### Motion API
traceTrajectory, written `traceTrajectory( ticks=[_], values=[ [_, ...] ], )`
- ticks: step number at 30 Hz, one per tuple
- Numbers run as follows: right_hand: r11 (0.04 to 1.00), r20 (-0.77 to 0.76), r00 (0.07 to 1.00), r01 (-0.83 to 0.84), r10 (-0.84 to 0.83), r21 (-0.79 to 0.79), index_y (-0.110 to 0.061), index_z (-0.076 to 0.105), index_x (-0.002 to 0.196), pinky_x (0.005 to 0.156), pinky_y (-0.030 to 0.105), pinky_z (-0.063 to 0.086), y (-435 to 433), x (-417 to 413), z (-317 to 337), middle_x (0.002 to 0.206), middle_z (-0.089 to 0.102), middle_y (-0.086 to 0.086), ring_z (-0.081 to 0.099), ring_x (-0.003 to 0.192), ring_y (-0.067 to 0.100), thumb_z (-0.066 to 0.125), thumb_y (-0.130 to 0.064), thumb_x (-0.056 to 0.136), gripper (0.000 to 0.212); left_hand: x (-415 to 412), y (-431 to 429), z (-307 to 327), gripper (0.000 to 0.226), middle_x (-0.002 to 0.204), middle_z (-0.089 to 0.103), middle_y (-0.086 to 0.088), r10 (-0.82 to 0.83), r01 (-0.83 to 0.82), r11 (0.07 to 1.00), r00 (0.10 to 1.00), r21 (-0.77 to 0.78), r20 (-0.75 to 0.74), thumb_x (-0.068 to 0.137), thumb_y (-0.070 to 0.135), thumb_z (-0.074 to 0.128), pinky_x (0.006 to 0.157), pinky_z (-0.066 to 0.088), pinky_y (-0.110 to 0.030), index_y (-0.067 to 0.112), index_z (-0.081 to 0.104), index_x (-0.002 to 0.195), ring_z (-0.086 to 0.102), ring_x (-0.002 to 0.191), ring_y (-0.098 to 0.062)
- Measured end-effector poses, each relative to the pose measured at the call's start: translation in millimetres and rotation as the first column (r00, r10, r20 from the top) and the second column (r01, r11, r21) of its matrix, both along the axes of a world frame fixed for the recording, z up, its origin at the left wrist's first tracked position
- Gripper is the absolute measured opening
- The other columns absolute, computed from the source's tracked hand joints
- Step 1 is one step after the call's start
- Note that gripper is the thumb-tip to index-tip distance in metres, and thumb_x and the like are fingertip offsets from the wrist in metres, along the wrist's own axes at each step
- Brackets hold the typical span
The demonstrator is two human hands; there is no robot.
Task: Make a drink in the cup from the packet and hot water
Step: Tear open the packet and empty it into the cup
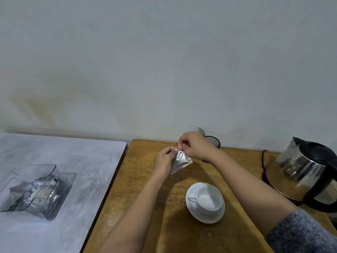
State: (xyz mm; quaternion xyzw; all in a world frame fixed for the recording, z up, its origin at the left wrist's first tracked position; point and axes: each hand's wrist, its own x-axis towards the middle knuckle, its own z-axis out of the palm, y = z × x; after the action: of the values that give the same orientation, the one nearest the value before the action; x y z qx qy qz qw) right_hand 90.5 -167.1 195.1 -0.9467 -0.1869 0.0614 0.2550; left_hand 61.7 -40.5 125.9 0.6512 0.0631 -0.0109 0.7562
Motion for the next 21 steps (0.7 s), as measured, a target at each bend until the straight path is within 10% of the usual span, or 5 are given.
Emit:
traceTrajectory(
  ticks=[11, 21],
  values=[
    [0.991, 0.142, 0.981, -0.136, 0.132, 0.019, -0.012, 0.063, 0.080, 0.068, 0.040, 0.048, 5.2, -3.0, -22.3, 0.081, 0.053, -0.006, 0.053, 0.072, 0.019, 0.054, -0.008, 0.083, 0.010, -1.8, 13.3, -5.1, 0.014, 0.076, 0.064, -0.008, 0.026, -0.031, 0.988, 0.999, 0.151, 0.029, 0.086, 0.007, 0.057, 0.066, 0.041, -0.027, 0.009, 0.067, 0.075, 0.055, 0.073, -0.015],
    [0.959, -0.060, 0.992, 0.124, -0.113, 0.255, -0.013, 0.069, 0.073, 0.050, 0.003, 0.038, 16.9, 3.7, -14.4, 0.058, 0.055, -0.006, 0.045, 0.052, 0.001, 0.057, -0.002, 0.079, 0.017, 0.0, 26.9, 0.5, 0.015, 0.087, 0.068, -0.008, 0.032, -0.066, 0.975, 0.986, 0.210, 0.164, 0.084, 0.012, 0.063, 0.074, 0.049, -0.019, 0.001, 0.069, 0.093, 0.061, 0.077, -0.006]
  ],
)
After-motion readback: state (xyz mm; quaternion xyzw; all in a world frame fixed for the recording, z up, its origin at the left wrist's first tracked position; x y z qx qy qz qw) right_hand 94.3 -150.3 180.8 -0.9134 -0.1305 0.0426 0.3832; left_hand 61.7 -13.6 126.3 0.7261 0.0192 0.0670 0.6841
